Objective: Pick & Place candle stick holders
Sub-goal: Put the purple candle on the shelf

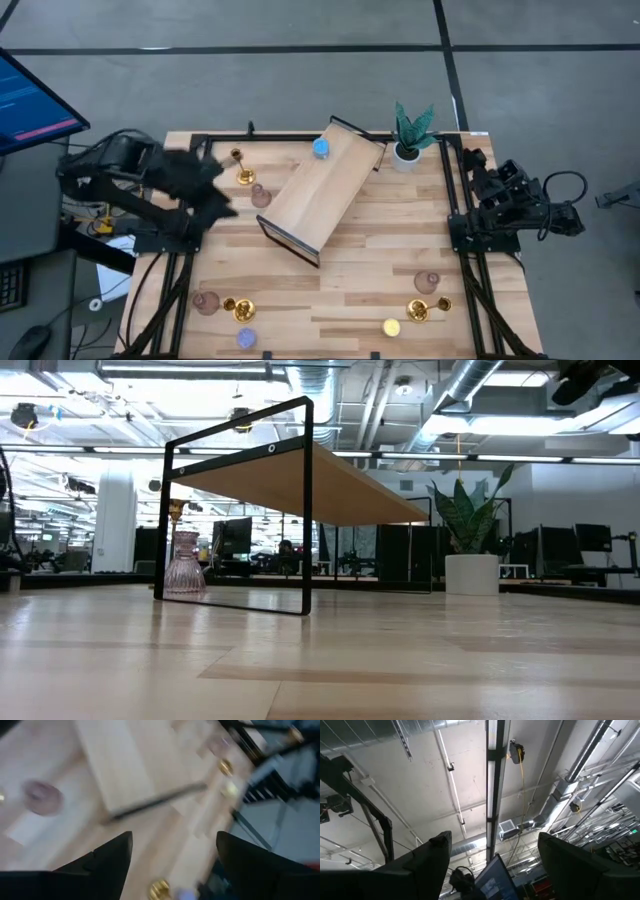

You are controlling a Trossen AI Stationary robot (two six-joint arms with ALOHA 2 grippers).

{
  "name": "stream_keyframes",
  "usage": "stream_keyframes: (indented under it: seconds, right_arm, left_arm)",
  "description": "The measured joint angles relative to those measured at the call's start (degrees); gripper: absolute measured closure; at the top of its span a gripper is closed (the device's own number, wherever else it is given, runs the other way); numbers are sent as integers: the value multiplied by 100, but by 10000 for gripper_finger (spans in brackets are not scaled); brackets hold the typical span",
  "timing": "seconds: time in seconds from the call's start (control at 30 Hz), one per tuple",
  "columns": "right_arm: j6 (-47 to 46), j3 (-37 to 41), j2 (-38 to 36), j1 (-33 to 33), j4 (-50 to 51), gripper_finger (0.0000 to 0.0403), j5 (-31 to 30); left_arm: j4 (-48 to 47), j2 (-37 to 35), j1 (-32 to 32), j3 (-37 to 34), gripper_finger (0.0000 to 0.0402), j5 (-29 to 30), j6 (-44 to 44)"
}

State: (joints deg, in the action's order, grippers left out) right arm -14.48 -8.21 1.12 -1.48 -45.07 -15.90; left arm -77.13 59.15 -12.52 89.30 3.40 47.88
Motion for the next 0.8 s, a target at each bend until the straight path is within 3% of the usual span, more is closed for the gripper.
stream_keyframes:
  seconds: [0.17,0.3,0.43,0.57,0.8]
  right_arm:
    - [-343,-32,8,0,9,117,-360]
    - [-511,-614,449,0,1117,117,-530]
    - [-496,-1787,1644,4,2563,117,-623]
    - [-150,-3146,3040,2,3808,117,-292]
    - [463,-5431,5028,-6,5868,117,301]
  left_arm:
    - [352,301,-1145,0,122,336,520]
    - [706,468,-1531,-8,142,1165,512]
    - [696,351,-1567,0,178,1676,518]
    - [706,225,-1569,-2,211,1972,506]
    - [704,-146,-1567,-2,272,3085,194]
